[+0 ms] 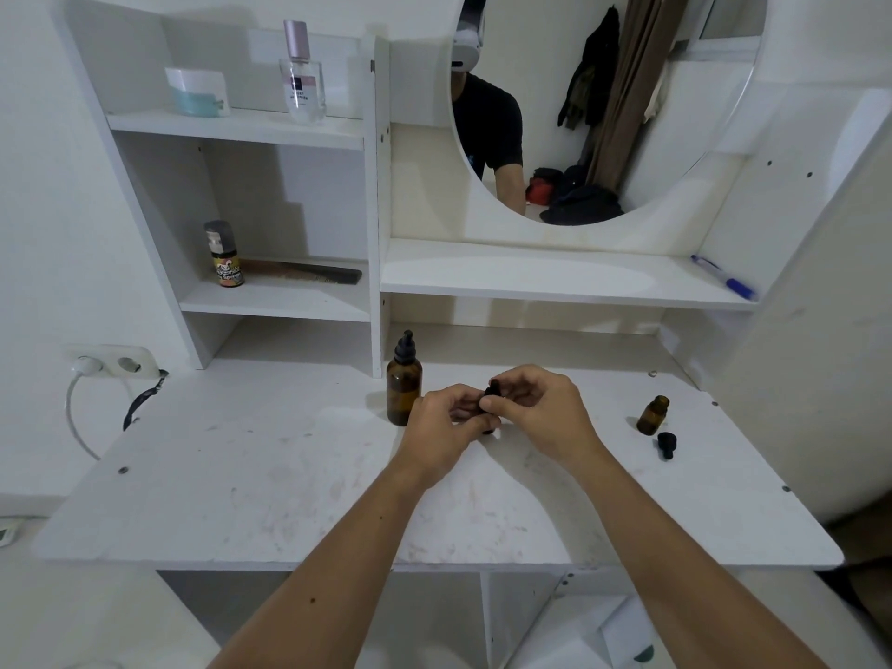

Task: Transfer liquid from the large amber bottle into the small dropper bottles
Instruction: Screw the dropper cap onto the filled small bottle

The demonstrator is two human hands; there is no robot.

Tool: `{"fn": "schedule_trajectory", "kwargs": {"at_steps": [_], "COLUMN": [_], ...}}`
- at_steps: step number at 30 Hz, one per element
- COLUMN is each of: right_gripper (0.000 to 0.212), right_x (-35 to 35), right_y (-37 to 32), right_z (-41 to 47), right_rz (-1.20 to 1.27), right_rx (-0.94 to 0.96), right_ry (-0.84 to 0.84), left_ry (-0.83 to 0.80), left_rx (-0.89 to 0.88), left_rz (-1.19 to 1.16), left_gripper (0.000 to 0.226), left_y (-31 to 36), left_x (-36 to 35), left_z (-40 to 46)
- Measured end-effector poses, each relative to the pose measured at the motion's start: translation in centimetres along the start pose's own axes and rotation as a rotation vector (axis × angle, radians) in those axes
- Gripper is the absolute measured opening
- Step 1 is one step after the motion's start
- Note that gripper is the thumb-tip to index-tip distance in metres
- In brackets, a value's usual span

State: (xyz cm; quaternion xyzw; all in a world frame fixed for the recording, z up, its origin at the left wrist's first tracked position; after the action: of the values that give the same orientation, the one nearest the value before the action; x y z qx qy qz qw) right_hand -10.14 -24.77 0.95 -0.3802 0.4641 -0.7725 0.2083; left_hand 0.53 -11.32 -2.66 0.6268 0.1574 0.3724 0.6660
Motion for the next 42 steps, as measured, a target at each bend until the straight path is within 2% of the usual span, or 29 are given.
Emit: {"fn": "schedule_trajectory", "kwargs": {"at_steps": [3, 7, 10, 15, 19, 23, 26, 29, 33, 36, 42], "right_gripper": [0.038, 0.028, 0.032, 0.026, 0.020, 0.020, 0.018, 0.027, 0.028, 0.020, 0.027], "right_x": [-0.1, -0.1, -0.8, -0.2, -0.3, -0.1, -0.2, -0.2, 0.1, 0.2, 0.3], "right_y": [-0.1, 0.0, -0.4, -0.7, -0.5, -0.1, 0.0, 0.1, 0.2, 0.3, 0.2], "right_z": [-0.4, -0.4, -0.3, -0.5, -0.3, -0.6, -0.4, -0.5, -0.5, -0.3, -0.4], "right_rz": [-0.017, -0.073, -0.077, -0.074, -0.053, -0.037, -0.034, 0.026, -0.027, -0.058, -0.105], "right_rx": [0.031, 0.045, 0.013, 0.104, 0.022, 0.065, 0.017, -0.023, 0.064, 0.037, 0.103], "right_ry": [-0.001, 0.002, 0.054, 0.020, 0.045, 0.003, -0.003, 0.037, -0.053, -0.025, -0.099], "left_ry": [0.006, 0.007, 0.012, 0.003, 0.005, 0.008, 0.001, -0.001, -0.004, -0.010, 0.005], "left_rx": [-0.005, 0.021, 0.005, 0.011, 0.002, 0.001, 0.007, 0.010, 0.017, 0.016, 0.016], "left_rz": [0.026, 0.003, 0.005, -0.032, -0.042, -0.036, -0.031, -0.036, -0.043, -0.053, -0.009], "left_gripper": [0.020, 0.023, 0.019, 0.025, 0.021, 0.023, 0.023, 0.023, 0.027, 0.026, 0.028], "left_y": [0.0, 0.0, 0.0, 0.0, 0.0, -0.1, -0.1, -0.2, -0.2, -0.2, -0.1], "left_x": [0.0, -0.1, 0.0, -0.1, 0.0, -0.1, 0.0, 0.0, -0.1, 0.0, -0.1], "left_z": [0.1, 0.1, 0.0, 0.0, 0.0, 0.0, 0.1, 0.1, 0.2, 0.1, 0.1]}}
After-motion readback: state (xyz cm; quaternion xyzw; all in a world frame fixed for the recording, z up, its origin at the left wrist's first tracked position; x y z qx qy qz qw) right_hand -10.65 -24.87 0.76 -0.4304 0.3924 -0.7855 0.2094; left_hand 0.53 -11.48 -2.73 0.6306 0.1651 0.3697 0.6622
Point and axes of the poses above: each hand's wrist, its own z-axis towards the middle knuckle, its own x-axis out of the back of the hand, y = z × x, the point moved 2 cm from there along z, towards the middle knuckle, and after that the axes turned 3 degrees about x, right-handed, at the moved point
